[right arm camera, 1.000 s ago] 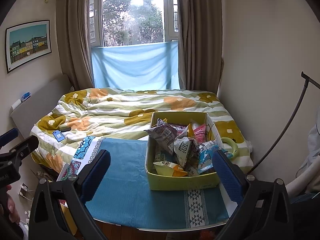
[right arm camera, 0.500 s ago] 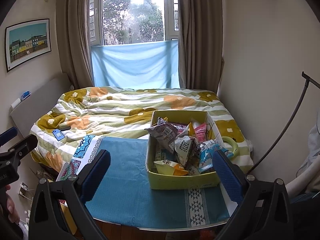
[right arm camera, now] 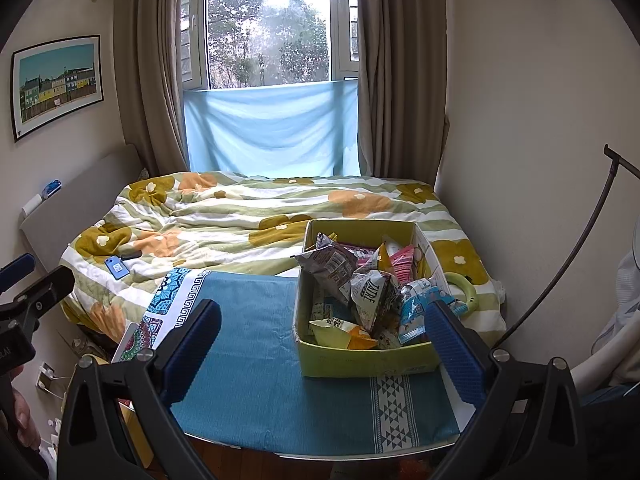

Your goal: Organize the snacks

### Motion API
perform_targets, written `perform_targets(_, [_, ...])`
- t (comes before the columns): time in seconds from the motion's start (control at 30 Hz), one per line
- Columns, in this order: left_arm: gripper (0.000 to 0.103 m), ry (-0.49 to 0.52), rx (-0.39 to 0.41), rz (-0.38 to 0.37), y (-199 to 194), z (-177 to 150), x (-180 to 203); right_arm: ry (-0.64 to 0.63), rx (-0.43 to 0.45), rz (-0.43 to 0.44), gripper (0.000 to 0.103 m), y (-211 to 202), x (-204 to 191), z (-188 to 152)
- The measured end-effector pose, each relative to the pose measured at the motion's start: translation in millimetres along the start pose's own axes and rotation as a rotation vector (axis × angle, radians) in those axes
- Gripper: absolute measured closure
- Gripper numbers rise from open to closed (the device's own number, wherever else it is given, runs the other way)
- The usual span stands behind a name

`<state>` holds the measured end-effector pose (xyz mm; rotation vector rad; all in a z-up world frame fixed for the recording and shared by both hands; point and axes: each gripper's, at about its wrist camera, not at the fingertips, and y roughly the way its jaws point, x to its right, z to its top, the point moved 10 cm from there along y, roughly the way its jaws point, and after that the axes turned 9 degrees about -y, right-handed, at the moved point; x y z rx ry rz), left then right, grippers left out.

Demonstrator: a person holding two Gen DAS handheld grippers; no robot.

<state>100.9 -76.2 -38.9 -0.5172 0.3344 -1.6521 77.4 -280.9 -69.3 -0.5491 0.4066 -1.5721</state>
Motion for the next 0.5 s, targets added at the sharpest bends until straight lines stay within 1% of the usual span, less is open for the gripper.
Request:
perform_targets(0.2, [0.0,0.013,0.04,0.014,-9,5,1,-0.002,0.001,0.002,0.002,0,1,1])
perform_targets(0.37, [0.0,-0.002,0.044,0.006,-11,6,-1,0.002,0.001,0.005,0.002,-1,1,-1])
perform_targets(0.5, [0.0,0.006,0.044,0.02,-12,5,-2,0.005,0.001,0.006,0.002,-2,1,-3])
